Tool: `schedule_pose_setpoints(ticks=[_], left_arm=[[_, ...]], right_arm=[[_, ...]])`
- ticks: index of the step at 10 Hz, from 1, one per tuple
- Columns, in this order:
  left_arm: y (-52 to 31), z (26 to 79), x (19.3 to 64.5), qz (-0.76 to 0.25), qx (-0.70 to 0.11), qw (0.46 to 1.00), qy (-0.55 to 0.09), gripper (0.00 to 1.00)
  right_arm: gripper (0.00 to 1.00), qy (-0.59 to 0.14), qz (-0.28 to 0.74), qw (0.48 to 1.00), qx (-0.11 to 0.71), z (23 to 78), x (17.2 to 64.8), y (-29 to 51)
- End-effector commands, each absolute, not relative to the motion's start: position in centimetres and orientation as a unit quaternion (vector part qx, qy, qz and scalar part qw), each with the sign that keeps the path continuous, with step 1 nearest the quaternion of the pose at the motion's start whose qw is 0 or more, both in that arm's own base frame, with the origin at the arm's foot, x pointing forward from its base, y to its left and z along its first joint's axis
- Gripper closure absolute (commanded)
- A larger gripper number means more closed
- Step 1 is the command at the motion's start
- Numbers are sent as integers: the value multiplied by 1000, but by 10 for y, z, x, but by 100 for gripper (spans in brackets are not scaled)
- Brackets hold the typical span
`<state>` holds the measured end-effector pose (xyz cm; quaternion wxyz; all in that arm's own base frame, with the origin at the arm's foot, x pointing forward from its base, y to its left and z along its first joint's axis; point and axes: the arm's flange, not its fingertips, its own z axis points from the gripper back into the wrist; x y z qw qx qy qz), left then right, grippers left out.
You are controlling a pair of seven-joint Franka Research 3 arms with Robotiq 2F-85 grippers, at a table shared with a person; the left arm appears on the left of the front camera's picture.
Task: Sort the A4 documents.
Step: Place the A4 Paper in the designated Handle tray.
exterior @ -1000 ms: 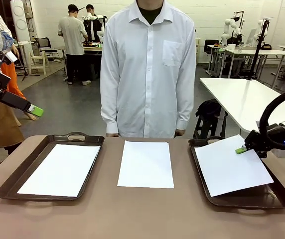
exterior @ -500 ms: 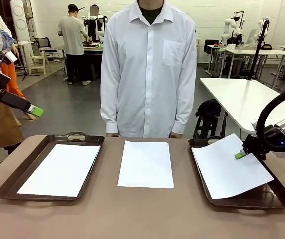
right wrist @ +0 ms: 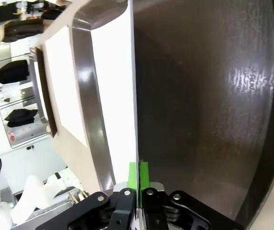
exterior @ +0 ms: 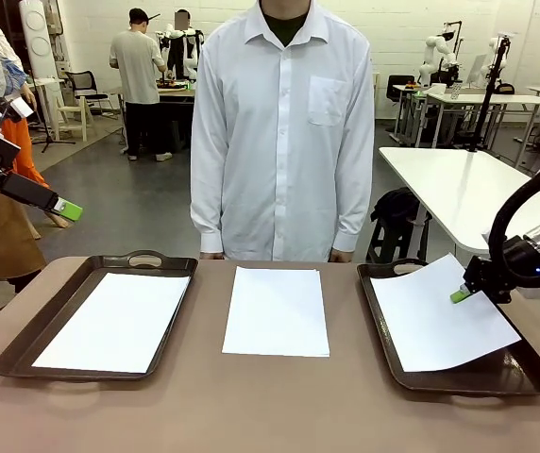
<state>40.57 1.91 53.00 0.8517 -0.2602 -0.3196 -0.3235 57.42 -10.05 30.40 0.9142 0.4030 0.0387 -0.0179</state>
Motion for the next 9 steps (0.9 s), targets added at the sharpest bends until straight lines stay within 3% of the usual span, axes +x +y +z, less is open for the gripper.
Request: schedule_pose_setpoints(ticks=[1, 6, 7, 8, 9], left_arm=[[19, 529, 405, -326, -259, 852, -318, 0], [19, 529, 405, -326, -259, 852, -318, 0], [19, 529, 405, -326, -259, 852, -318, 0], [19, 529, 405, -326, -259, 852, -318, 0], [19, 529, 405, -326, -259, 852, -318, 0]], right_arm=[[99, 51, -29, 931, 360, 306, 567, -88], [97, 52, -21, 938, 342, 314, 568, -85], [80, 53, -18, 937, 344, 315, 568, -84], [78, 55, -17, 938, 341, 316, 567, -84], [61, 53, -18, 939, 339, 317, 565, -84]])
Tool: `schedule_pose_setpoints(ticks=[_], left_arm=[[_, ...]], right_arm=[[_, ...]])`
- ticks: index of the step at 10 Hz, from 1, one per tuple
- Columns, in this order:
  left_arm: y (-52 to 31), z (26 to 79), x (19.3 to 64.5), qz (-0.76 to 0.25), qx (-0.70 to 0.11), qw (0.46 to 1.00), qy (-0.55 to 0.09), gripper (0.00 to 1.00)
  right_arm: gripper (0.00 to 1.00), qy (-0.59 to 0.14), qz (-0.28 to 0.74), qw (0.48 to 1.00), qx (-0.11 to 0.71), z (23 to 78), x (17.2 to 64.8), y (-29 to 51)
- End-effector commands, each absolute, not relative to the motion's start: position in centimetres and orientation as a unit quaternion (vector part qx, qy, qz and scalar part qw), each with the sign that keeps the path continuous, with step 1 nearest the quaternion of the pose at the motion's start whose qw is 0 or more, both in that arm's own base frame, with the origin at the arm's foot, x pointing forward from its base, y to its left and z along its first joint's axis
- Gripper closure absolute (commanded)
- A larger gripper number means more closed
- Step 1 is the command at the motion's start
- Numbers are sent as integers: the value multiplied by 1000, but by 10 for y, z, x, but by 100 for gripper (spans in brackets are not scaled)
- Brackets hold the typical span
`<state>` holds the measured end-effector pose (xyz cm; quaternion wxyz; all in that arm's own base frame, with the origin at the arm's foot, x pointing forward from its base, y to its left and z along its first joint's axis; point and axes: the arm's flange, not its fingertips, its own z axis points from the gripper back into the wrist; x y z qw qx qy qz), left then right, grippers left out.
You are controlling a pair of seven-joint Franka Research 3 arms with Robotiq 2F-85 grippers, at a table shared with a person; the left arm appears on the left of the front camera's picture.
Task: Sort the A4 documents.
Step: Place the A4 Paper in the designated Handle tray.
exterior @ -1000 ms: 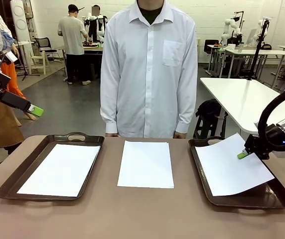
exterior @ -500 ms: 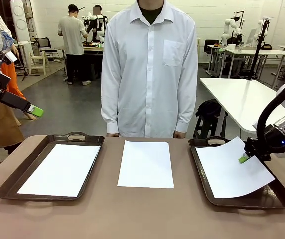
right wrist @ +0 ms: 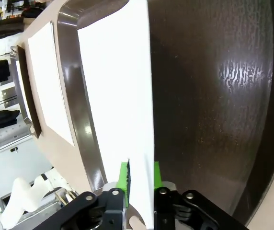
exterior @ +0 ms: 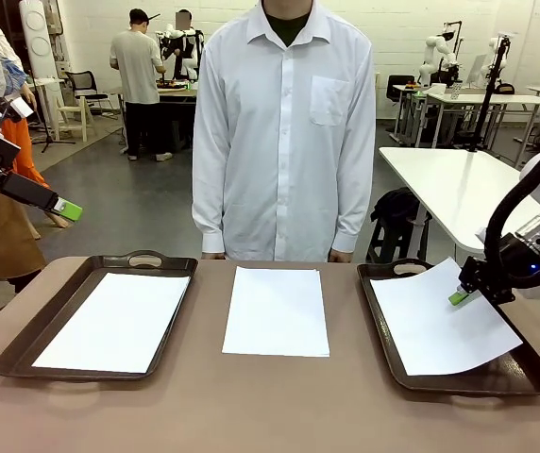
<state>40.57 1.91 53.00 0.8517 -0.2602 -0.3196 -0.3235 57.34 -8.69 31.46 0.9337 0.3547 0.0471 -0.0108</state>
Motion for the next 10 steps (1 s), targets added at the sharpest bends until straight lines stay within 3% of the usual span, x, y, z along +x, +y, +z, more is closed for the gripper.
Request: schedule_pose_setpoints(ticks=[1, 2, 3, 4, 5, 6, 7, 8, 9, 10], left_arm=[[19, 529, 405, -326, -259, 852, -318, 0], [19, 529, 405, -326, -259, 852, -318, 0], [19, 529, 405, -326, -259, 852, -318, 0], [19, 529, 405, -326, -259, 852, -318, 0], [19, 529, 405, -326, -259, 852, -318, 0], [19, 529, 405, -326, -259, 852, -318, 0], [19, 529, 405, -326, -259, 852, -318, 0], [19, 529, 405, -326, -259, 852, -318, 0], [19, 529, 405, -326, -259, 852, -318, 0], [19, 529, 405, -326, -259, 852, -318, 0]], right_arm=[[58, 52, -21, 942, 332, 318, 564, -85], [66, 48, -30, 947, 316, 320, 562, -88], [39, 45, -33, 948, 314, 322, 560, -89], [47, 41, -38, 949, 309, 324, 559, -91], [20, 39, -45, 951, 304, 327, 556, -95], [28, 34, -53, 952, 299, 330, 554, -100], [1, 28, -59, 952, 298, 333, 551, -104], [8, 24, -63, 951, 301, 335, 548, -107], [0, 18, -65, 950, 304, 336, 546, -109], [0, 18, -66, 949, 307, 336, 545, -109]])
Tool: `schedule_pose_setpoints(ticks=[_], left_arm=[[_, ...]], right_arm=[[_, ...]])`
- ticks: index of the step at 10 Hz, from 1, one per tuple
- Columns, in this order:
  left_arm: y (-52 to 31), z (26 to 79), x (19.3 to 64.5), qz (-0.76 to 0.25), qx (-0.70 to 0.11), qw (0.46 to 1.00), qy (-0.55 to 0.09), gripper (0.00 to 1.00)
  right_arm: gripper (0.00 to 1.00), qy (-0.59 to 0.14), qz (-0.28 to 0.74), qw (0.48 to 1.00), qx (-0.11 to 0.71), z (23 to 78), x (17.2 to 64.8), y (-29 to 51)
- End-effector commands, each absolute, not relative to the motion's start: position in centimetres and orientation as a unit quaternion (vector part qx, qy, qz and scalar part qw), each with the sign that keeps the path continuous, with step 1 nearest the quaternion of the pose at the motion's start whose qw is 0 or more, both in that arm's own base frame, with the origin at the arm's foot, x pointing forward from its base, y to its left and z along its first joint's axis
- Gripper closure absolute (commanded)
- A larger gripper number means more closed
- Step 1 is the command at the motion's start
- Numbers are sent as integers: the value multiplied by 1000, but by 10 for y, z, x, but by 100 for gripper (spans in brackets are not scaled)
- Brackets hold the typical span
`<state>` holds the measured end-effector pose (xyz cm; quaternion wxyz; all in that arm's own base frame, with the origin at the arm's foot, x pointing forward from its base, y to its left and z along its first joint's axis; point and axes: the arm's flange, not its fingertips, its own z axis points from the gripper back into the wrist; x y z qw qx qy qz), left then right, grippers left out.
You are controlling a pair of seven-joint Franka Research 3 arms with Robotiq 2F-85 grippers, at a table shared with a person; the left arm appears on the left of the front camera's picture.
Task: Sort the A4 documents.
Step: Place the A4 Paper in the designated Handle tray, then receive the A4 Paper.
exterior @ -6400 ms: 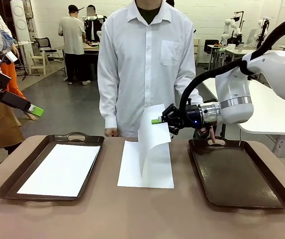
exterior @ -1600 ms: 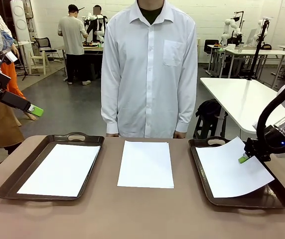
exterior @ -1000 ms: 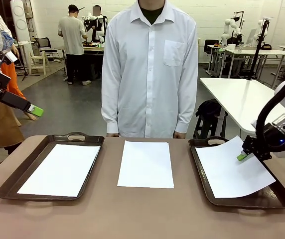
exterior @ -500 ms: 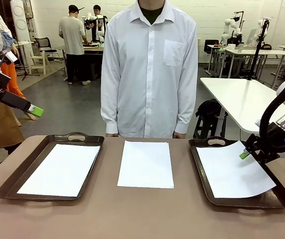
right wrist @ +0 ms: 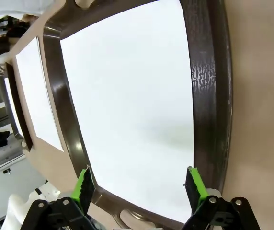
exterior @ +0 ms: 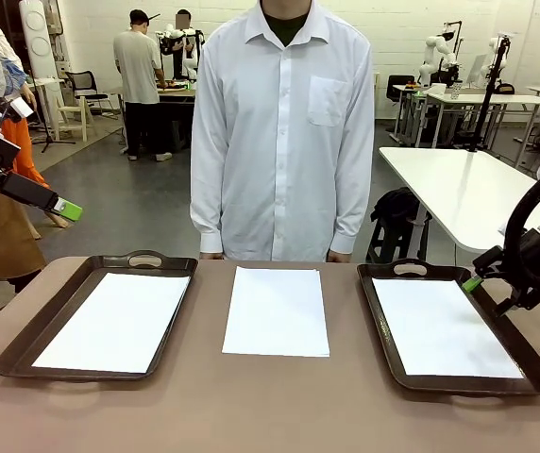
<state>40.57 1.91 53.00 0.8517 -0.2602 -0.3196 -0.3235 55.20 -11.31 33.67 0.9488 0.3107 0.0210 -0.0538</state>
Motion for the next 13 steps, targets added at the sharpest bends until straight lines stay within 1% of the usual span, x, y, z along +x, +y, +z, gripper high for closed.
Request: schedule_pose_setpoints(ticks=[1, 2, 3, 13], left_arm=[[19, 529, 405, -326, -259, 852, -318, 0], [19, 529, 405, -326, -259, 852, -318, 0], [19, 529, 405, -326, -259, 852, -318, 0], [19, 529, 405, -326, -259, 852, -318, 0]], right_arm=[[0, 23, -60, 949, 308, 333, 544, -103], [0, 25, -58, 949, 310, 329, 544, -98], [0, 23, -54, 949, 311, 336, 550, -111], [0, 23, -54, 949, 311, 336, 550, -111]])
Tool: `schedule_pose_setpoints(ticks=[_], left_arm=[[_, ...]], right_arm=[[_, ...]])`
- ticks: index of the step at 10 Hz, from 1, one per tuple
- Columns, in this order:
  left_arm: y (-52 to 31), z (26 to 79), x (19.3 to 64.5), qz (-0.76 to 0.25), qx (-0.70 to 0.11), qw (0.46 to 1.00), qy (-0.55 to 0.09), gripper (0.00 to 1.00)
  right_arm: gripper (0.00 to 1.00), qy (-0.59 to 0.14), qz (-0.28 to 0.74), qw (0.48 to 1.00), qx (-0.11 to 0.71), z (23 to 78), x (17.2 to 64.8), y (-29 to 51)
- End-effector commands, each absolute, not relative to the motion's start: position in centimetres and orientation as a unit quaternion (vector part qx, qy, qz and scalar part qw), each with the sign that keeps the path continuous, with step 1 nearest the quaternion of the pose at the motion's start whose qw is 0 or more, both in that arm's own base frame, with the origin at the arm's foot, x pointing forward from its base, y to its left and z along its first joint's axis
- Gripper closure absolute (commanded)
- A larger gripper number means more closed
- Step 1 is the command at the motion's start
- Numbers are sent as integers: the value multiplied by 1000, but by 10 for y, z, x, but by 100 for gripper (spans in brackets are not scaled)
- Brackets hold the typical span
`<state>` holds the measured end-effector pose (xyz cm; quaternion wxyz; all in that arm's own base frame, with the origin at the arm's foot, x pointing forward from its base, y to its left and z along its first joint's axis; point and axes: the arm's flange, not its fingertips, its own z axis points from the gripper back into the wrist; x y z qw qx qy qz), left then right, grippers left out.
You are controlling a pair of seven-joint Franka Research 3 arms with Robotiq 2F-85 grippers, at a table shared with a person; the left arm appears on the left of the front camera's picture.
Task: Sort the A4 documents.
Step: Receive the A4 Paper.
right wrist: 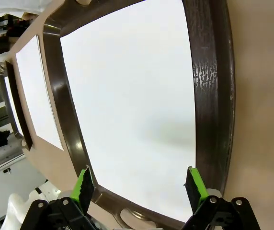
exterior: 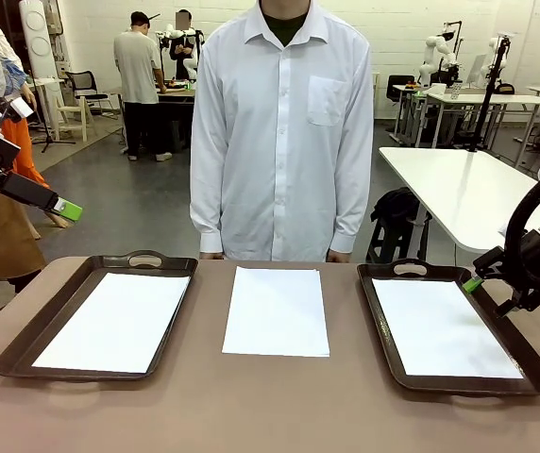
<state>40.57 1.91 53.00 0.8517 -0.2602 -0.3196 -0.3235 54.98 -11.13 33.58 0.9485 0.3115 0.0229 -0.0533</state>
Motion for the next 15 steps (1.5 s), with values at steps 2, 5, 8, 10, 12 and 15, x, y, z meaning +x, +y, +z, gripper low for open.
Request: schedule_pose_setpoints(ticks=[2, 5, 8, 10, 12, 15], left_arm=[[19, 529, 405, -326, -259, 852, -318, 0], [19, 529, 405, -326, -259, 852, -318, 0], [19, 529, 405, -326, -259, 852, -318, 0], [19, 529, 405, -326, -259, 852, -318, 0], [19, 529, 405, -326, -259, 852, -318, 0], [19, 529, 405, -326, -259, 852, -318, 0]], right_arm=[[0, 23, -54, 949, 311, 336, 550, -111], [0, 23, -54, 949, 311, 336, 550, -111], [0, -22, -20, 954, 297, 357, 547, -107], [0, -145, 64, 960, 232, 410, 520, -87], [0, -264, 196, 923, 201, 460, 478, -64], [0, -379, 315, 852, 177, 499, 420, -64]])
